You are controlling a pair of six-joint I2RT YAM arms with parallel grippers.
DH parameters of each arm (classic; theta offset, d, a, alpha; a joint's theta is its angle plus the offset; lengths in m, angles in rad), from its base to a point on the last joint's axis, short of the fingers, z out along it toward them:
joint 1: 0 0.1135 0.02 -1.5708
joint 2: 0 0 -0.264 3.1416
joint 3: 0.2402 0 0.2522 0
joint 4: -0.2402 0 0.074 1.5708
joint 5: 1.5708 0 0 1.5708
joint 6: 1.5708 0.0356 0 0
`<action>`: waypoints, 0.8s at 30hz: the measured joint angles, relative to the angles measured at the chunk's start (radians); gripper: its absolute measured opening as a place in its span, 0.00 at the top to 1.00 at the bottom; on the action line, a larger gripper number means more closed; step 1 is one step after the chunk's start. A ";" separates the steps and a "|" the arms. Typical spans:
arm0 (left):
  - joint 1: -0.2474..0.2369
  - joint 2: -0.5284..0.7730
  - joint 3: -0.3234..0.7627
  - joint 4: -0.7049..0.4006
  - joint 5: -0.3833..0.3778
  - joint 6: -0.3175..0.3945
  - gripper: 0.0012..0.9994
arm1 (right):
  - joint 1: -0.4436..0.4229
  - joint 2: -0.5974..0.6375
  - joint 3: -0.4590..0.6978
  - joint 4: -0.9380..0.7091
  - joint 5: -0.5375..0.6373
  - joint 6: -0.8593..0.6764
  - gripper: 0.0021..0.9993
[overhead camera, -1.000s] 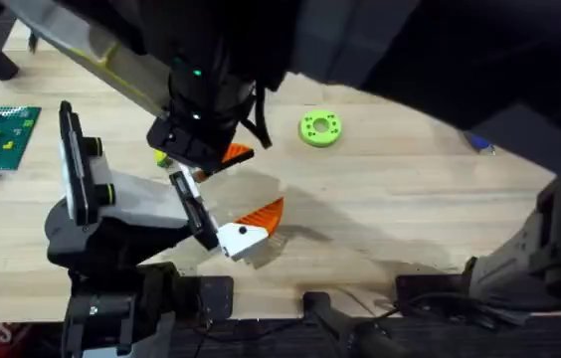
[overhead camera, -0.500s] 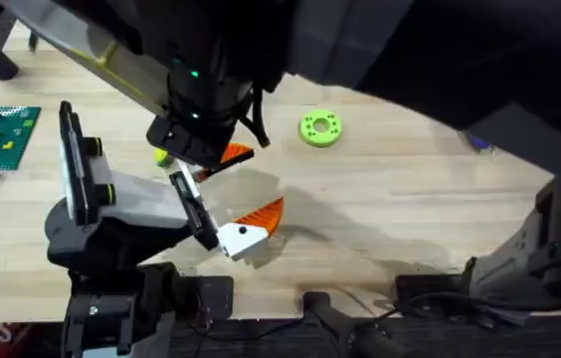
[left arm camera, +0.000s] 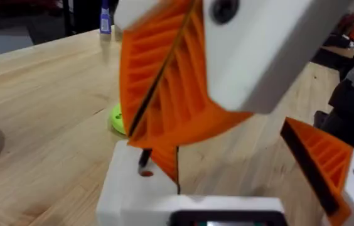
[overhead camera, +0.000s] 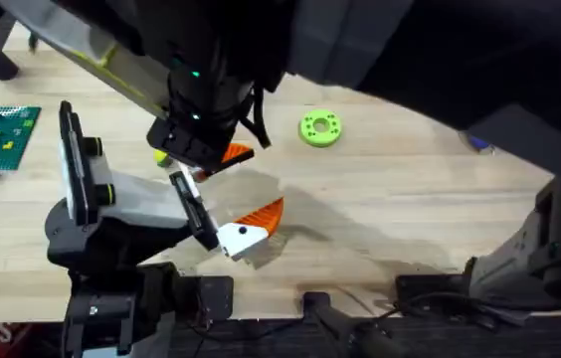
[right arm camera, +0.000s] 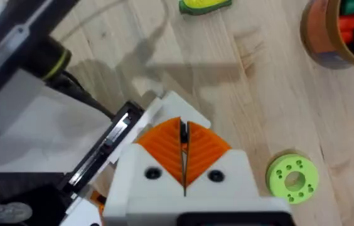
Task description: Pick up the gripper from the table and insert it into the empty holder that is missing its gripper. Then pick up a screw, insert it into the mounting hole, and use the screwdriver to tighten it. Finally, clean up the table by picking up the vegetable and placing it into the bucket.
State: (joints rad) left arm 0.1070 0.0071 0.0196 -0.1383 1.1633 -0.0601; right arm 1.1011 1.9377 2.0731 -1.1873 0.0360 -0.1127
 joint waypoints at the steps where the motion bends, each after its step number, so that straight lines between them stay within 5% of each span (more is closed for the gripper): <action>1: 0.000 0.000 0.000 0.000 0.000 0.000 0.01 | 0.000 0.000 0.000 0.000 0.000 0.000 1.00; 24: 0.000 0.000 0.000 0.000 0.000 0.000 0.01 | 0.000 0.000 0.000 -0.002 -0.014 0.000 1.00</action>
State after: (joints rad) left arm 0.1070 0.0071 0.0196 -0.1383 1.1633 -0.0601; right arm 1.1011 1.9377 2.0731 -1.1889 0.0221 -0.1127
